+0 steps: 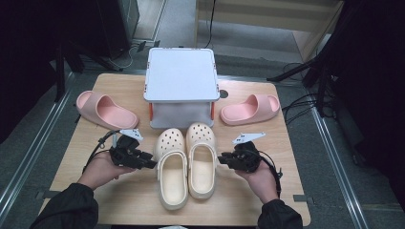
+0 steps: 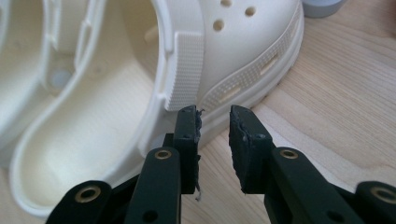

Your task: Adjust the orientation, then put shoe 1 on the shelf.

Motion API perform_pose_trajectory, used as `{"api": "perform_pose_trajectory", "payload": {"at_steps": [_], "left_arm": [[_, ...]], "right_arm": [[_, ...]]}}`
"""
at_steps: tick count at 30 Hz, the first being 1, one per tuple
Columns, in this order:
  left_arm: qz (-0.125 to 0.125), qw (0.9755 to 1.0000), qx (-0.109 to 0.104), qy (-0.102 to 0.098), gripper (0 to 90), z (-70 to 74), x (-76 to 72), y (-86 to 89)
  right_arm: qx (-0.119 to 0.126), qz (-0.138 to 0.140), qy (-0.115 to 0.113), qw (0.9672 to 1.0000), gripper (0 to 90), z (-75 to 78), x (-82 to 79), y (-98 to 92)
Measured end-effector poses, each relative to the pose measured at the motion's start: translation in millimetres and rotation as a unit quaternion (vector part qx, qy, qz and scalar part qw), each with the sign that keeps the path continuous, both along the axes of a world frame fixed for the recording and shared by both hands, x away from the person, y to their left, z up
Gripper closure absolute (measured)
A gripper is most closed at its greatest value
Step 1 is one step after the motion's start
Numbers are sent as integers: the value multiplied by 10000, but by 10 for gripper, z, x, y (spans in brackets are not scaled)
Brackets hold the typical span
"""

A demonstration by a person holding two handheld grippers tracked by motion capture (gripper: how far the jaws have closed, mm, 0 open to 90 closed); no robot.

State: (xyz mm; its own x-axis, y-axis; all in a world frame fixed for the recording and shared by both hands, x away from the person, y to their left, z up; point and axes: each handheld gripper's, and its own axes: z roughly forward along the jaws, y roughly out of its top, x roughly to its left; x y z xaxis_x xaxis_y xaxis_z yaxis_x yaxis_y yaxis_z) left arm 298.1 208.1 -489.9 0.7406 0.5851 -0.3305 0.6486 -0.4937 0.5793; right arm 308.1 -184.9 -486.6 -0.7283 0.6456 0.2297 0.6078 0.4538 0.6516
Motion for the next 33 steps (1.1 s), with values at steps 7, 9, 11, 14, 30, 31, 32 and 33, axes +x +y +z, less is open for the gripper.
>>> {"api": "perform_pose_trajectory", "payload": {"at_steps": [7, 9, 11, 14, 30, 31, 32, 33], "left_arm": [[255, 9993, -171, -217, 555, 114, 22, 107], [266, 9991, -184, -264, 547, 131, 34, 117], [313, 9989, -159, -316, 535, 141, 59, 131], [388, 9986, -213, -291, 529, 146, 103, 155], [381, 9952, -179, -888, 603, 663, 381, 132], [389, 9952, -157, -879, 616, 700, 416, 139], [389, 9951, -117, -897, 625, 745, 453, 140], [383, 9952, -107, -895, 630, 795, 486, 138]], "right_arm": [[393, -59, -378, 9985, 675, 207, -184, -17], [454, -2, -504, 9977, 659, 251, -255, 2], [482, 58, -574, 9972, 638, 278, -317, 43], [466, 83, -544, 9974, 619, 286, -370, 123], [751, 206, -461, 9959, 505, 269, -488, 392], [745, 230, -442, 9960, 494, 267, -491, 412], [729, 236, -440, 9961, 487, 266, -500, 433], [719, 270, -449, 9960, 474, 261, -505, 454]]}}
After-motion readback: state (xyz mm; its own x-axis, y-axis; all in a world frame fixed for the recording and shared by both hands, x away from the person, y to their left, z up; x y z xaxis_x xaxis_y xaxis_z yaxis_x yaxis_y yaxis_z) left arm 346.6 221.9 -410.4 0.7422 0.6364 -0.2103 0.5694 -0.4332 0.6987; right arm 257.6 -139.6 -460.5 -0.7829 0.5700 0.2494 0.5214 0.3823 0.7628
